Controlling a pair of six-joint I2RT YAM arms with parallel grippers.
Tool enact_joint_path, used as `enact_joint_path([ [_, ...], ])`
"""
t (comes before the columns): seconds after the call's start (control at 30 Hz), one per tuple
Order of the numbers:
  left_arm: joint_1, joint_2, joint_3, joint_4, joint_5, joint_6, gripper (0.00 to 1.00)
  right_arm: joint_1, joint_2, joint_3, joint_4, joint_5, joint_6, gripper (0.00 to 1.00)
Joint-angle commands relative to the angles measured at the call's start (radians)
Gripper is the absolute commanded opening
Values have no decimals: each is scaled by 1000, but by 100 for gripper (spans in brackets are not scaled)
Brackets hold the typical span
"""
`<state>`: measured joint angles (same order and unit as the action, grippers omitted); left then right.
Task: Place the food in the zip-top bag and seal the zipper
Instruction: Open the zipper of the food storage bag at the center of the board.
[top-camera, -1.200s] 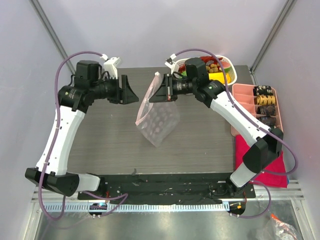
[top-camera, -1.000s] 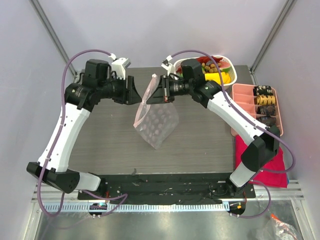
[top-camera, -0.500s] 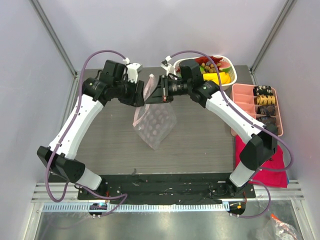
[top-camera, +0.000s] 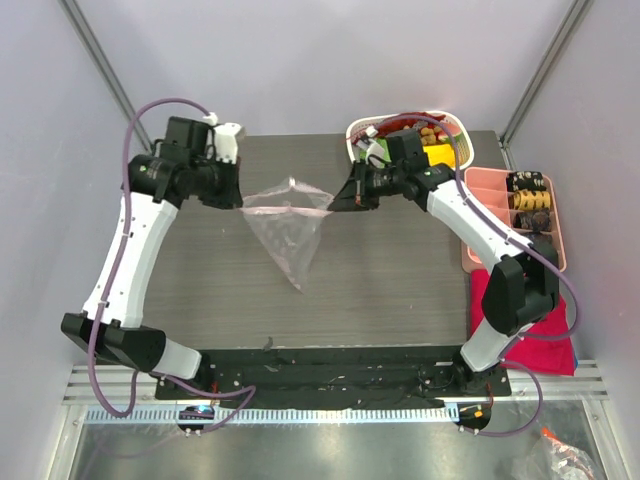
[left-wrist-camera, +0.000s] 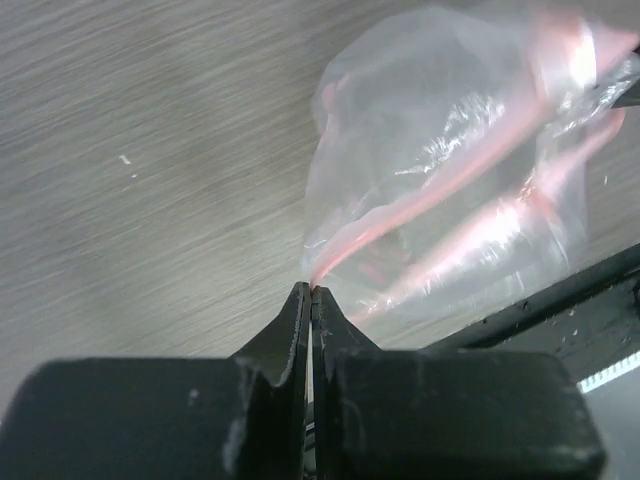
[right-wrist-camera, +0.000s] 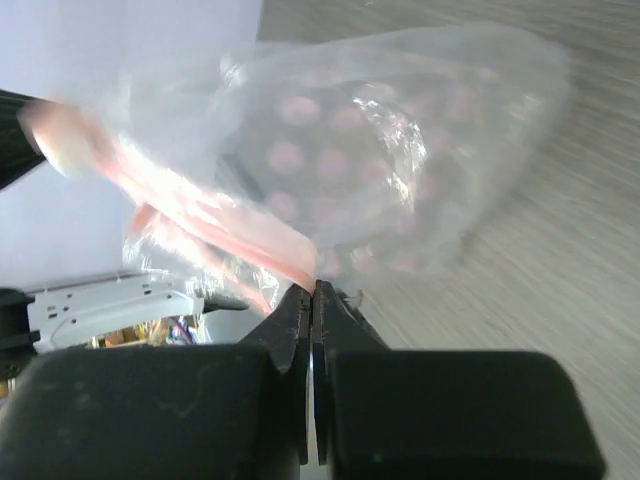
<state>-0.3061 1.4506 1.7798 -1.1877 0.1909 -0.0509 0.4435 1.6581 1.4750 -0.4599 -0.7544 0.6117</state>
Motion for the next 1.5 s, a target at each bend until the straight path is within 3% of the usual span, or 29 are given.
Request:
enact_joint_path([
  [0.0, 155, -47, 23, -18, 67, -13, 0, -58, 3, 14, -91, 29, -172, 1],
  [0.2, 180, -49, 6, 2, 275, -47, 0, -60, 48, 73, -132, -22, -241, 1],
  [0.37, 154, -39, -40, 101, 308, -90, 0, -12, 63, 148, -131, -45, -262, 1],
  [0.43, 138, -23, -2, 143, 311, -133, 33, 4, 57, 159, -125, -42, -253, 1],
  [0.5, 99, -12, 44, 158, 274, -136, 52, 33, 43, 171, -111, -36, -248, 1],
  [0.67, -71, 16, 113, 152, 165, -109, 66, 89, 45, 218, -95, -26, -224, 1],
  [0.8, -131, 25, 116, 128, 124, -95, 64, 106, 43, 228, -50, -22, -166, 1],
  [0.87, -146, 24, 104, 108, 85, -75, 53, 109, 46, 234, -33, -20, -136, 1],
  [0.97, -160, 21, 93, 85, 67, -63, 44, 110, 49, 245, -8, -17, -95, 1],
  [1.47, -169, 97, 107, 74, 36, -56, 43, 136, 38, 226, 17, -39, -76, 1],
])
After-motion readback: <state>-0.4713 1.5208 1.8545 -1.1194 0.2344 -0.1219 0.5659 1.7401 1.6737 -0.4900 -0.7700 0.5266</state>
